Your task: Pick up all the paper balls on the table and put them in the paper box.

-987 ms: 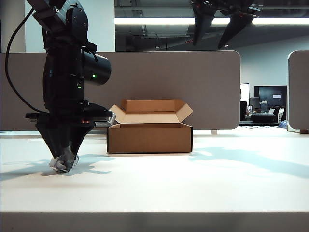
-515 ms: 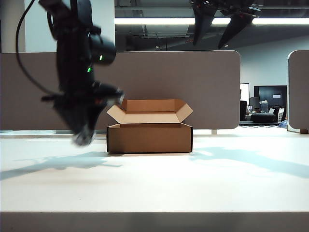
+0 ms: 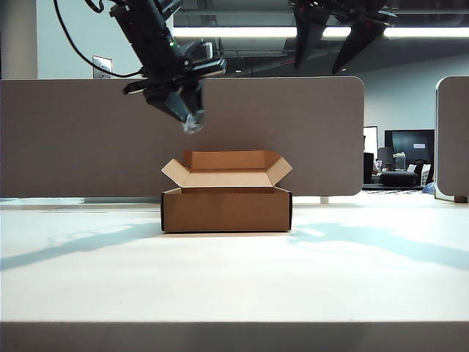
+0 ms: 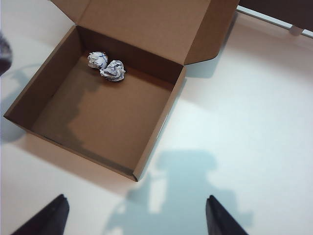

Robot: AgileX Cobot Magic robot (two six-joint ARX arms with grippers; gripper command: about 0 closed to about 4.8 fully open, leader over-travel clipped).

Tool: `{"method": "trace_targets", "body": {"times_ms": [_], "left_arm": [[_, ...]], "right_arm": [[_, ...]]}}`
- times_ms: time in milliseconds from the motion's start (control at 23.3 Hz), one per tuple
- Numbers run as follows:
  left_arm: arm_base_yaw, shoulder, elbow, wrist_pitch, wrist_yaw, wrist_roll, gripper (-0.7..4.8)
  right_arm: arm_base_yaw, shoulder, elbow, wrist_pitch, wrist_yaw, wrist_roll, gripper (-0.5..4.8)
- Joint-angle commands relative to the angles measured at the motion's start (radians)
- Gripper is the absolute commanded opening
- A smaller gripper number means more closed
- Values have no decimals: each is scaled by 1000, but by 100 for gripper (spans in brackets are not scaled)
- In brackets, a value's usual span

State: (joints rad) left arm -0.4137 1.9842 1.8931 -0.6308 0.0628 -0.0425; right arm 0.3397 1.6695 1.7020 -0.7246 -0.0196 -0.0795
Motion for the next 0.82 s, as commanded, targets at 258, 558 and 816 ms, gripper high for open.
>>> {"method": "trace_targets", "body": {"times_ms": [258, 558, 816], "left_arm": [[2, 75, 2, 82, 50, -21, 291], [2, 32, 2, 62, 50, 63, 195], [2, -108, 2, 18, 50, 73, 3]], "right_arm": [[-10, -11, 5, 10, -1, -7, 386], [-21, -11, 5, 10, -1, -7, 386], [-28, -30, 5, -8, -2, -6, 203]]}}
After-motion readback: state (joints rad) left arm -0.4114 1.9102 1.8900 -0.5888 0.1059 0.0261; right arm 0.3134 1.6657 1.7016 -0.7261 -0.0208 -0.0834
